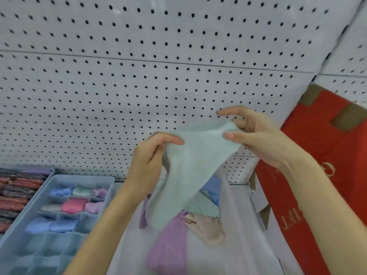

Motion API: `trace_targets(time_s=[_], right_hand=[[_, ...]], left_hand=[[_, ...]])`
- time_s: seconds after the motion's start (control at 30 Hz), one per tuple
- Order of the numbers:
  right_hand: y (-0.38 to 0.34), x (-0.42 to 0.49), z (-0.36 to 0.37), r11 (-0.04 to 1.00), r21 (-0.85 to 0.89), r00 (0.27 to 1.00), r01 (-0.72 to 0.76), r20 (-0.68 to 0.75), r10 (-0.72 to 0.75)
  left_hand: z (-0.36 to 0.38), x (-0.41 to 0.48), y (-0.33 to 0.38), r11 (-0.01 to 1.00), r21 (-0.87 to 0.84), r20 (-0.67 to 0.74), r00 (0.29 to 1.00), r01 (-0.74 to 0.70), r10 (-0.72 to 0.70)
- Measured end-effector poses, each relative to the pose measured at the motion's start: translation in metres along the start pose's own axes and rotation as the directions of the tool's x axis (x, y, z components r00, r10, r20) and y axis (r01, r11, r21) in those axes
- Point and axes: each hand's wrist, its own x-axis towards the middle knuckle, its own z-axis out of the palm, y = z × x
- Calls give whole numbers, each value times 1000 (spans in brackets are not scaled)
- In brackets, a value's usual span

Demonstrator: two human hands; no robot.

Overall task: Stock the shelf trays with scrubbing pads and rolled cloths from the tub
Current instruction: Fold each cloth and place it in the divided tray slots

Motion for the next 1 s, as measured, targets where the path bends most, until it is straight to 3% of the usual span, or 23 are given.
trace_targets(time_s=[0.1,0.2,0.33,0.4,0.57,0.63,0.73,0.83,1.0], right_hand=[[-8,-3,9,996,-56,997,73,-33,-75],[-18,-5,24,984,-122,987,126,112,-113],[-28,-4,35,975,-176,947,137,312,-77],[-31,-7,35,977,-175,950,120,305,-62],[-32,-15,26,982,-177,998,64,20,-62],[-32,-21,23,985,-147,995,90,56,-82],[-34,-33,19,988,15,967,156,201,-156],[-39,-36,26,963,193,925,189,293,-241],[-32,-22,66,901,339,927,269,164,-339]], left_hand=[[1,-13,8,989,-86,-2,992,122,-122],[3,-15,14,902,-332,92,961,276,-261],[1,-5,30,777,-551,216,951,304,-220],[-1,-1,39,786,-559,198,963,264,-183],[-5,-7,50,938,-321,27,992,127,-125],[-7,-11,56,936,-323,33,990,139,-136],[-12,-15,64,819,-520,102,970,242,-222],[-13,-14,65,618,-725,198,951,304,-236],[12,-12,70,450,-830,287,944,329,-160]])
